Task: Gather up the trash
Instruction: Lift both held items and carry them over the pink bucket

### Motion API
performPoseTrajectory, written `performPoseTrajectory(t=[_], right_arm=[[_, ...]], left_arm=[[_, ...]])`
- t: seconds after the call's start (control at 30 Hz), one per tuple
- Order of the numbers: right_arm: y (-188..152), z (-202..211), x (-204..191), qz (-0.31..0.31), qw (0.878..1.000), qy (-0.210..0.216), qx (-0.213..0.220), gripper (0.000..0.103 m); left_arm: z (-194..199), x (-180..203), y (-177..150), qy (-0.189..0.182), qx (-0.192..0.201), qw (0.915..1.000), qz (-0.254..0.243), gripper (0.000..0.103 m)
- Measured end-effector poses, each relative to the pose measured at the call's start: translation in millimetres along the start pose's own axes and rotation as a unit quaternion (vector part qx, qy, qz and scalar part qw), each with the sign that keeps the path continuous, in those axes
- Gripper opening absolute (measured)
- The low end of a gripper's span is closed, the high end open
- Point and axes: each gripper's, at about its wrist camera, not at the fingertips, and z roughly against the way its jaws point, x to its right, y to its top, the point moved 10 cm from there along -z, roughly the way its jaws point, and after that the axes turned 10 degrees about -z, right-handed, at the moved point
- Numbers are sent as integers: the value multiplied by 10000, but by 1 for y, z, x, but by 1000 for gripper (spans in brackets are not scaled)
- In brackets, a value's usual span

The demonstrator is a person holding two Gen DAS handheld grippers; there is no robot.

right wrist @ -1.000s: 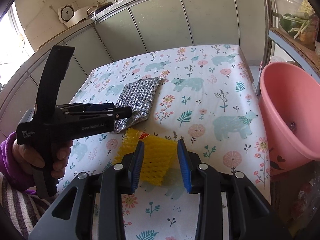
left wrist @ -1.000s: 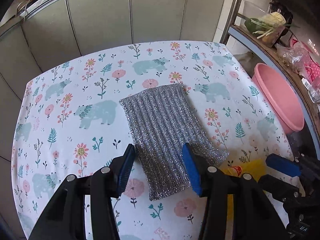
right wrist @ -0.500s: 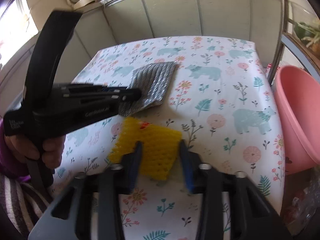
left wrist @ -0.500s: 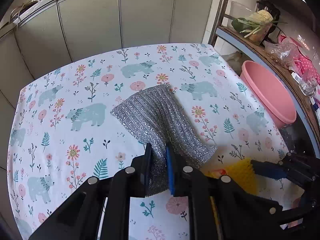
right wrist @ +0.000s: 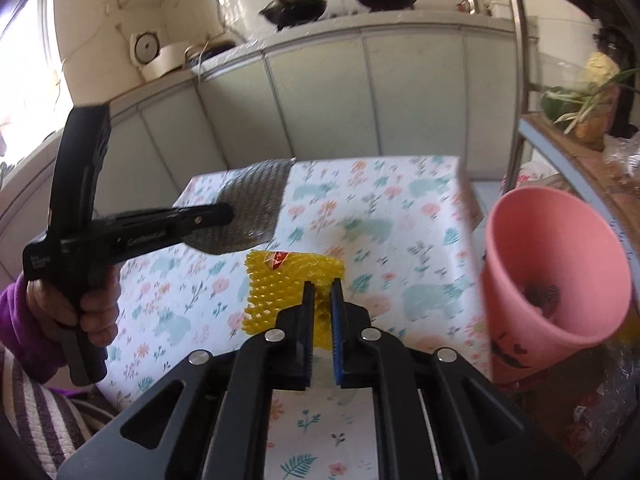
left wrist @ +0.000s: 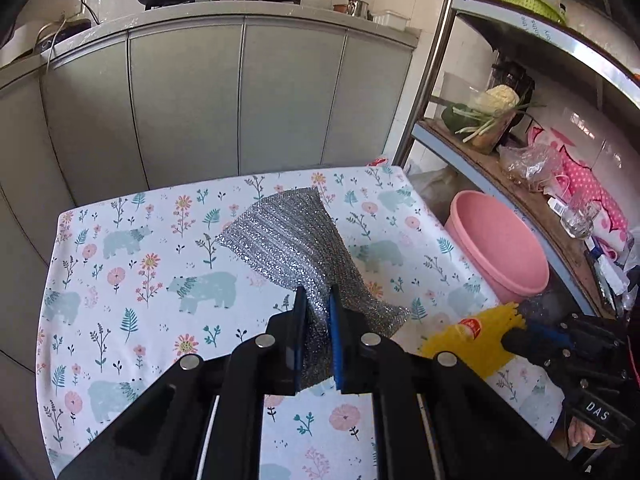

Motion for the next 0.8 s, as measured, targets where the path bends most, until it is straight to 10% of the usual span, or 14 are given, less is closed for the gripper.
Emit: performPoseTrajectory(t=[0.8], right_arm=[[61,109,166,-958,9585,-2124,1643,8]], left_arm=[[19,135,113,-852,1176,9842,-1016,10]])
